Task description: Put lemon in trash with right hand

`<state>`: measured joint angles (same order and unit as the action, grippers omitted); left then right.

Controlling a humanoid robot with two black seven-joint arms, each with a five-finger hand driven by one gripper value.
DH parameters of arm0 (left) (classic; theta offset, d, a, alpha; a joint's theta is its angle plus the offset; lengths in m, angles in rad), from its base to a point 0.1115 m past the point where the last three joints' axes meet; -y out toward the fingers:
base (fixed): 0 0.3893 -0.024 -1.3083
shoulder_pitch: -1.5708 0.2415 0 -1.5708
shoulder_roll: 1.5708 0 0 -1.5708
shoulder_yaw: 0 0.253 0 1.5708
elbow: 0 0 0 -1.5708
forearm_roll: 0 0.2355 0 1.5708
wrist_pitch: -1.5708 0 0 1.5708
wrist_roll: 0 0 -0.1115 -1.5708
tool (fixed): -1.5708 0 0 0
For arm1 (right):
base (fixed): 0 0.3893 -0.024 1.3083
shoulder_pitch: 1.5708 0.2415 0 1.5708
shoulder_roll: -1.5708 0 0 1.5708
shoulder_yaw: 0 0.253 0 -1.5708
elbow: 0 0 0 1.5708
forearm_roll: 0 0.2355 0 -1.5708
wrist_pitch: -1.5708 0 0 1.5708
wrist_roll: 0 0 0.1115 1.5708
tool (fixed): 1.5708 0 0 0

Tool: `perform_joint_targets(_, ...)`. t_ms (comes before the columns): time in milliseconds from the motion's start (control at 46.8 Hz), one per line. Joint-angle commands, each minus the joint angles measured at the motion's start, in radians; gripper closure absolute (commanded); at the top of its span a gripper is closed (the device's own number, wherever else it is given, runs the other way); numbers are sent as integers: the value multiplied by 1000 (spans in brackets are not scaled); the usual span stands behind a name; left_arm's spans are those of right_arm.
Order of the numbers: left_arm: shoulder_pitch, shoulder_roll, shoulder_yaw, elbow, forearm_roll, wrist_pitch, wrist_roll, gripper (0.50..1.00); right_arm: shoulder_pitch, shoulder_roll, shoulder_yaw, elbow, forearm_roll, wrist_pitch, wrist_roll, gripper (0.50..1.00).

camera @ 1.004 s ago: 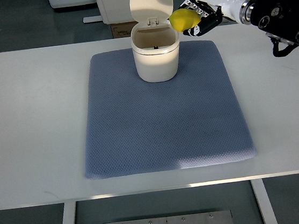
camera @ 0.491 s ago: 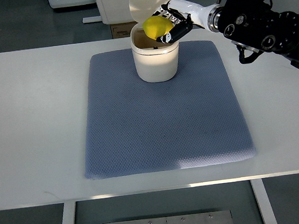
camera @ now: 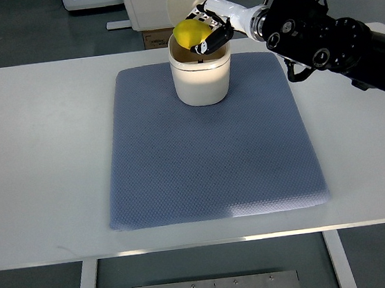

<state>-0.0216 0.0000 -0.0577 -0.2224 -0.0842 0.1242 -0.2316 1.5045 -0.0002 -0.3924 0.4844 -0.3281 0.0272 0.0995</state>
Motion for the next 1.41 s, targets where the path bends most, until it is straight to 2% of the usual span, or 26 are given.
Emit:
perform_joint_targets(0, 0, 0, -1, 0, 0, 0, 0, 500, -1, 0, 0, -3, 0, 0, -6, 1000)
perform_joint_targets(128, 0, 0, -1, 0, 0, 0, 0, 500, 3, 0, 1, -1, 0, 0, -29, 1000)
perform_joint_targets(384, 0, 0, -1, 0, 0, 0, 0, 500, 6, 0, 1, -1, 0, -3, -34, 990)
perform_joint_targets(427, 0, 0, -1, 0, 0, 0, 0, 500, 6, 0, 1, 0, 0, -9, -32, 936)
perform_joint_targets(534, 0, 0, 1, 0, 0, 0, 0, 500, 6, 0, 4, 2, 0, -16, -27, 714)
perform_joint_targets(662, 0, 0, 1, 0, 0, 0, 0, 500, 2, 0, 36, 3, 0, -18, -24, 639)
perform_joint_targets(769, 0, 0, 1, 0, 0, 0, 0, 500, 0, 0, 44, 3, 0, -16, -24, 615)
perform_joint_targets(1281, 0, 0, -1, 0, 0, 0, 0, 500, -1, 0, 43, 13, -2, -15, -23, 599)
perform_joint_targets(1388, 0, 0, 1, 0, 0, 0, 0, 500, 0, -14, 43, 14, -2, -9, -18, 561)
